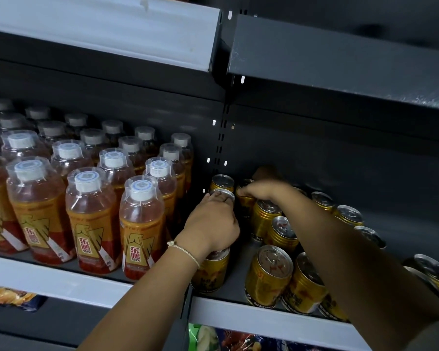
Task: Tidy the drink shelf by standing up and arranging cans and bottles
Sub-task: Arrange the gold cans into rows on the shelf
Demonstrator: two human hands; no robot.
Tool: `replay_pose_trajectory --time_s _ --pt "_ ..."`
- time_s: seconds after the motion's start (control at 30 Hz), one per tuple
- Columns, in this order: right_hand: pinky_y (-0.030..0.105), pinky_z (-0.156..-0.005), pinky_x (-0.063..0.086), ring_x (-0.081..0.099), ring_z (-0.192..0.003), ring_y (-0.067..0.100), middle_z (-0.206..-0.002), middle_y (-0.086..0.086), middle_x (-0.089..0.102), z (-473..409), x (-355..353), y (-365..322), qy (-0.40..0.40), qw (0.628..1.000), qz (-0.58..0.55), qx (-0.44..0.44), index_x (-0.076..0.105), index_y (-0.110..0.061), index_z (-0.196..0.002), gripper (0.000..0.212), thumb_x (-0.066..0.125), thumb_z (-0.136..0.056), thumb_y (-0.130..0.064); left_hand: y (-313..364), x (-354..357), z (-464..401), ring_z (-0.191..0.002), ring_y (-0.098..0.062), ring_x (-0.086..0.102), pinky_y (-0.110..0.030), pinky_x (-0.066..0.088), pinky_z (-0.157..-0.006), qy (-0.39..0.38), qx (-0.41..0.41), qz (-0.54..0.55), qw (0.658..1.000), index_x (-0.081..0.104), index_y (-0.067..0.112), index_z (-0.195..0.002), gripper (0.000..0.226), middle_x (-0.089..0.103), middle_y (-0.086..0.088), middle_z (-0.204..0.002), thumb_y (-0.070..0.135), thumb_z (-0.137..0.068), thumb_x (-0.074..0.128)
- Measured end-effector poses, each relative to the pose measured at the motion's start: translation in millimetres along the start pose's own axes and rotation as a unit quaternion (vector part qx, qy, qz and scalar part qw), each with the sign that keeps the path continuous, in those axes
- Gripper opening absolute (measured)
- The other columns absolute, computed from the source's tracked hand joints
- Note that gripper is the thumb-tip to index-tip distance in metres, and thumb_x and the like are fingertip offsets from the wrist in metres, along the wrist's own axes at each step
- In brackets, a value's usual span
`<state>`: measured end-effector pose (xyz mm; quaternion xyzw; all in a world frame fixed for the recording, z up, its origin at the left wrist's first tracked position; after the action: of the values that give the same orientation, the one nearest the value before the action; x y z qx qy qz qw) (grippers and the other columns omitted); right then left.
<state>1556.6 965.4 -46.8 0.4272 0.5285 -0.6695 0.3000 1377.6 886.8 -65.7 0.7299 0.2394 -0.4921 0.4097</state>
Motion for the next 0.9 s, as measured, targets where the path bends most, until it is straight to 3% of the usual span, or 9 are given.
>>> replay_pose_trajectory --time_s 0.17,0.27,0.37,0.57,0.7,0.8,0.9 --pt "0.028 -0.063 0.046 0.055 -0.085 0.017 -0.099 0.001 0.058 -2 -3 2 0.010 1.000 -0.004 -0.019 0.062 -0.012 -0.122 0.057 0.084 -0.077 -0.038 -1 1 0 -0.149 -0.020 0.015 -0.030 0.003 -0.120 0.004 -0.001 0.000 1.000 0.032 0.010 -0.151 0.057 0.027 -0.009 -0.159 0.027 -0.097 0.039" --pt "0.034 -0.080 0.050 0.059 -0.106 0.025 -0.124 0.007 0.060 -4 -3 5 0.013 0.999 -0.028 -0.023 0.056 -0.014 -0.134 0.070 0.087 -0.074 -0.032 -1 1 1 -0.149 -0.021 0.015 -0.030 0.004 -0.120 0.008 -0.001 0.002 1.000 0.031 0.009 -0.151 0.057 0.027 -0.009 -0.159 0.027 -0.097 0.039" --pt "0.032 -0.079 0.047 0.058 -0.112 0.025 -0.133 0.007 0.059 -6 -6 11 0.017 0.998 -0.053 -0.019 0.055 -0.018 -0.138 0.075 0.089 -0.072 -0.028 0 1 2 -0.149 -0.020 0.016 -0.031 0.004 -0.120 0.011 -0.006 0.000 1.000 0.033 0.009 -0.150 0.058 0.028 -0.009 -0.159 0.027 -0.096 0.039" --pt "0.033 -0.083 0.050 0.059 -0.111 0.023 -0.130 0.005 0.061 -5 -9 16 0.027 0.997 -0.075 -0.018 0.060 -0.021 -0.131 0.074 0.093 -0.065 -0.026 2 -2 4 -0.148 -0.019 0.019 -0.029 0.005 -0.120 0.019 -0.008 0.006 1.000 0.036 0.008 -0.148 0.055 0.031 -0.008 -0.157 0.025 -0.096 0.041" --pt "0.028 -0.073 0.045 0.054 -0.102 0.018 -0.129 0.005 0.059 -5 -6 16 0.033 0.996 -0.081 -0.022 0.058 -0.019 -0.132 0.074 0.092 -0.068 -0.032 3 -4 7 -0.145 -0.019 0.024 -0.030 0.008 -0.120 0.037 -0.014 0.006 0.999 0.044 0.006 -0.143 0.050 0.038 -0.010 -0.153 0.025 -0.096 0.041" --pt "0.031 -0.080 0.047 0.056 -0.107 0.022 -0.128 0.007 0.059 -4 -3 13 0.038 0.996 -0.081 -0.021 0.058 -0.017 -0.132 0.071 0.090 -0.071 -0.034 4 -6 10 -0.144 -0.018 0.027 -0.029 0.012 -0.121 0.046 -0.025 0.008 0.999 0.048 0.004 -0.139 0.048 0.040 -0.010 -0.151 0.024 -0.096 0.042" --pt "0.031 -0.072 0.048 0.056 -0.093 0.019 -0.107 0.004 0.058 -1 -1 9 0.041 0.997 -0.069 -0.008 0.058 -0.018 -0.121 0.059 0.087 -0.074 -0.037 4 -7 11 -0.143 -0.019 0.028 -0.030 0.013 -0.121 0.045 -0.029 0.003 0.999 0.050 0.002 -0.136 0.046 0.041 -0.011 -0.150 0.024 -0.096 0.041"
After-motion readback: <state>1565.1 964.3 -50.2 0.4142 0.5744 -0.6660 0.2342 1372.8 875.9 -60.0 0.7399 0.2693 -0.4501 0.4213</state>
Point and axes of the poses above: each hand's wrist, its own z-axis away from the middle knuckle, its own x-axis out of the palm, y = z × x, the point moved 2 cm from there along -z, towards the middle knuckle
